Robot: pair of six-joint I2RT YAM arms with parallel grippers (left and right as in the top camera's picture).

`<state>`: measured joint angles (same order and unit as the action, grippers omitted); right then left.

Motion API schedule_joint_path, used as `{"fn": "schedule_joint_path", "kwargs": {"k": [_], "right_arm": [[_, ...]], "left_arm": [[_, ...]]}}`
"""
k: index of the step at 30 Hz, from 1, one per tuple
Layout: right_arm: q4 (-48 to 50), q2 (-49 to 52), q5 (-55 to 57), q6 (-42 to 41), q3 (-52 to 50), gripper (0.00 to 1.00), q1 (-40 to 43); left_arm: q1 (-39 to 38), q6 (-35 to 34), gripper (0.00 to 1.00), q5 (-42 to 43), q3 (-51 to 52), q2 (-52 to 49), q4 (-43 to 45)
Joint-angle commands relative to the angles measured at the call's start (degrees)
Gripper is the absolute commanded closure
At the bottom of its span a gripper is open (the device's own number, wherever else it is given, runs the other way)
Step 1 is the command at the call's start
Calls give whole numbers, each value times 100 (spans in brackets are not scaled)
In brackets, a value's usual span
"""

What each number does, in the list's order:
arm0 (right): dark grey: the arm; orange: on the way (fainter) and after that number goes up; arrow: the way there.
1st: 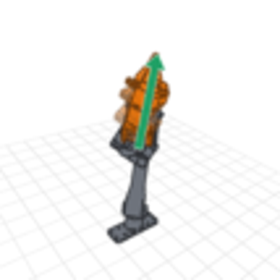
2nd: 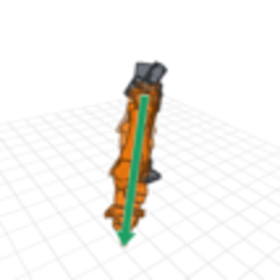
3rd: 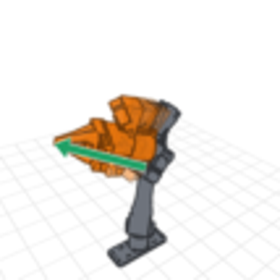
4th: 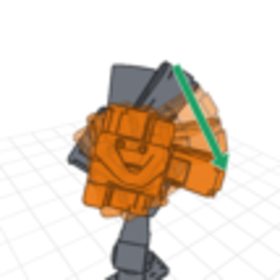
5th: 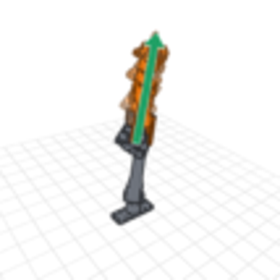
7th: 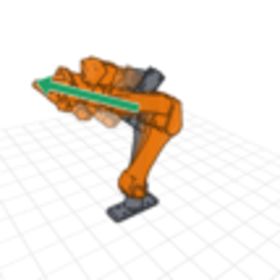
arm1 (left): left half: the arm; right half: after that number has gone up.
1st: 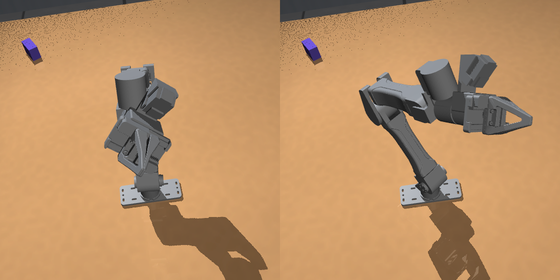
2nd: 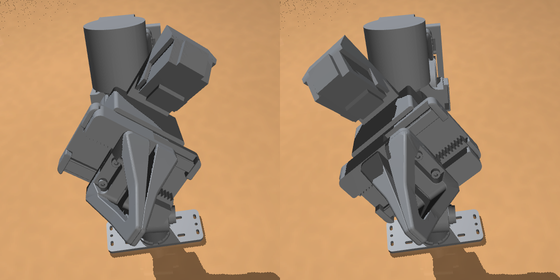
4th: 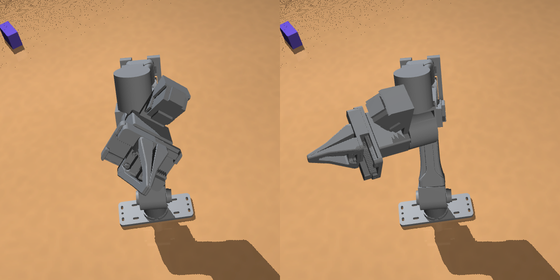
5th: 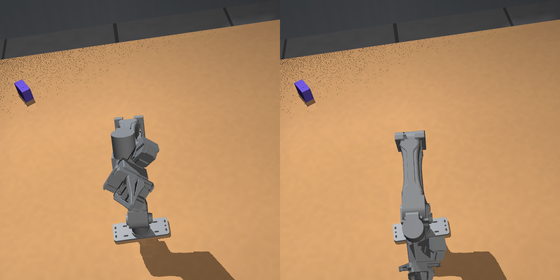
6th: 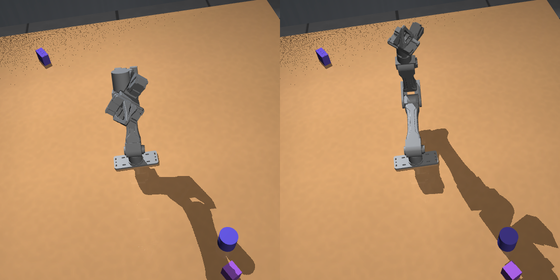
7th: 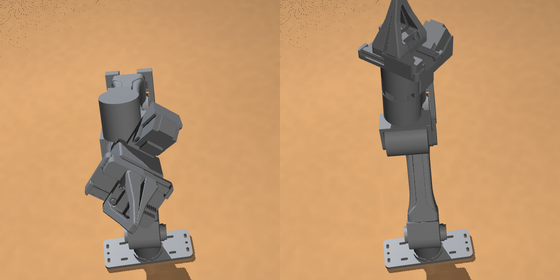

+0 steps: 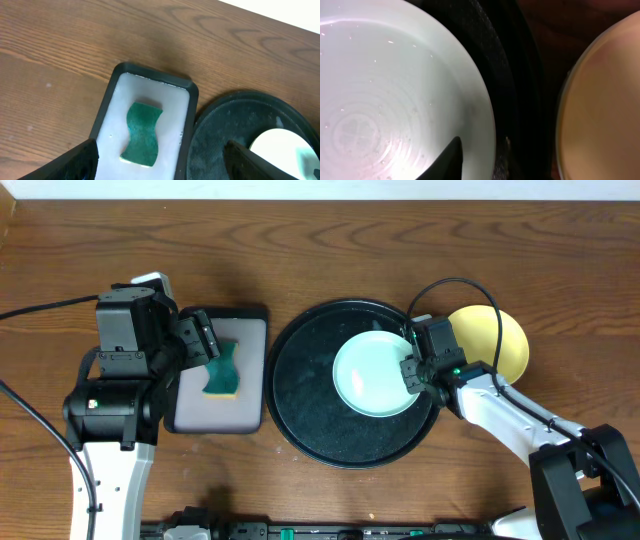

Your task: Clean dirty plates on tray and stack at the side

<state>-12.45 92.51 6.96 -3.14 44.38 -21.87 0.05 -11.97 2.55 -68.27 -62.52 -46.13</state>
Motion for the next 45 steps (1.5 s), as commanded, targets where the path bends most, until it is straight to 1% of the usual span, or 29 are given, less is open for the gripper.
{"fn": "schedule_joint_path", "kwargs": {"k": [1,2,6,12,18,20,23,27,35,37,39,41,42,43,45], "right_arm": [[203,-46,52,37,-195,77,24],[262,-46,52,11,-229,77,24],[411,-46,55,-2,-289,84,26],[446,-46,52,-2,-289,98,31],[380,-46,50,-42,-289,99,31],[415,-46,52,-177,-289,94,35],[431,-46,55,-175,-289,93,50],[481,-35,52,-219,-289,99,83],[525,-20,50,-262,-295,98,83],[522,-9,50,-264,-295,95,83],[540,46,50,-289,-295,95,83],[557,98,50,-328,-295,90,83],[570,122,50,-328,-295,91,83],[588,140,55,-323,-295,97,83],[636,140,52,-326,-295,99,85]], "left_arm": [[15,13,20,-109,-122,-7,-7],[15,13,20,-109,-122,-7,-7],[15,13,20,-109,-122,-7,-7],[15,13,20,-109,-122,-7,-7],[15,15,20,-109,-122,-7,-7],[15,13,20,-109,-122,-7,-7],[15,15,20,-109,-122,-7,-7],[15,13,20,-109,-122,-7,-7],[15,13,20,-109,-122,-7,-7],[15,13,20,-109,-122,-7,-7],[15,13,20,-109,-122,-7,-7],[15,15,20,-109,-122,-7,-7],[15,15,20,-109,-122,-7,-7],[15,13,20,-109,-122,-7,-7],[15,13,20,-109,-122,-7,-7]]}}
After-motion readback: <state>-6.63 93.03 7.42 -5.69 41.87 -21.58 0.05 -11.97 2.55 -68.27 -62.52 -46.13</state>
